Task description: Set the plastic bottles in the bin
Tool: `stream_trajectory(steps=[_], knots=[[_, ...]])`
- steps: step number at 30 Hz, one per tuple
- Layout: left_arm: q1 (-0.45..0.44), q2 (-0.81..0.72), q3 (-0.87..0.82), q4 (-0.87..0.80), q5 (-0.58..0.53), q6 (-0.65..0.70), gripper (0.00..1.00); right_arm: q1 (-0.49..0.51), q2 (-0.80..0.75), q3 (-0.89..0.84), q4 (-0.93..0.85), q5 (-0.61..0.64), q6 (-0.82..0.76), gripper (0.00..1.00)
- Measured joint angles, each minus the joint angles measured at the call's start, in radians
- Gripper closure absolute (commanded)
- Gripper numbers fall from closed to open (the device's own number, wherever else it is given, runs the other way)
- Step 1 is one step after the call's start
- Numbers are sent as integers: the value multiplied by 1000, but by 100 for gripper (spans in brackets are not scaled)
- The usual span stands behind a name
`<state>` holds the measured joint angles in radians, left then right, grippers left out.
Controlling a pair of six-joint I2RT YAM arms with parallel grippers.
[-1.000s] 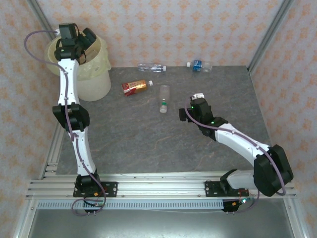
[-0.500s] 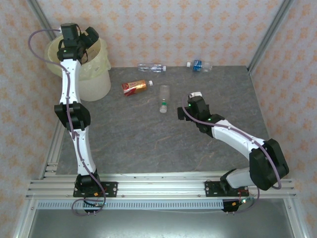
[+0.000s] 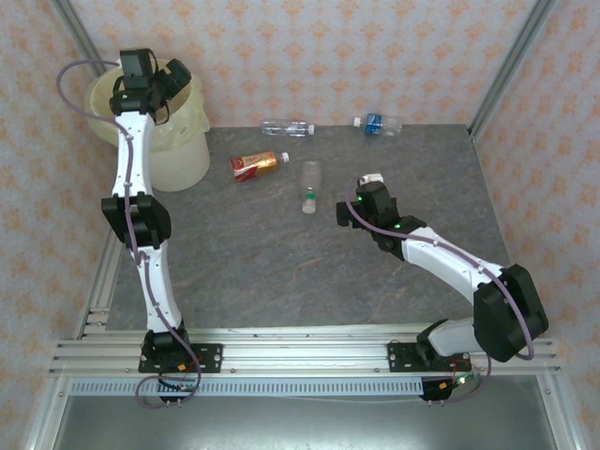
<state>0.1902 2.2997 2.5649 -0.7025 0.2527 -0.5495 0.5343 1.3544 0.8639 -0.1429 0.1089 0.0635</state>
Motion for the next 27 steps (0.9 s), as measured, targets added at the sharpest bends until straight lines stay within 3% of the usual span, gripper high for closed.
stream_trajectory(steps=[8, 12, 22, 27], knots=[[-20, -292, -423, 11, -56, -29, 0, 0, -23, 0, 0, 0, 0, 1], [-20, -416, -551, 19, -74, -53, 0, 0, -38, 0, -1, 0, 0, 1], [-43, -546, -660, 42, -54, -61, 0, 0, -97, -16, -11, -3, 16, 1], [-163, -634, -655, 41, -103, 18, 0, 0, -153, -54, -5, -3, 42, 1]])
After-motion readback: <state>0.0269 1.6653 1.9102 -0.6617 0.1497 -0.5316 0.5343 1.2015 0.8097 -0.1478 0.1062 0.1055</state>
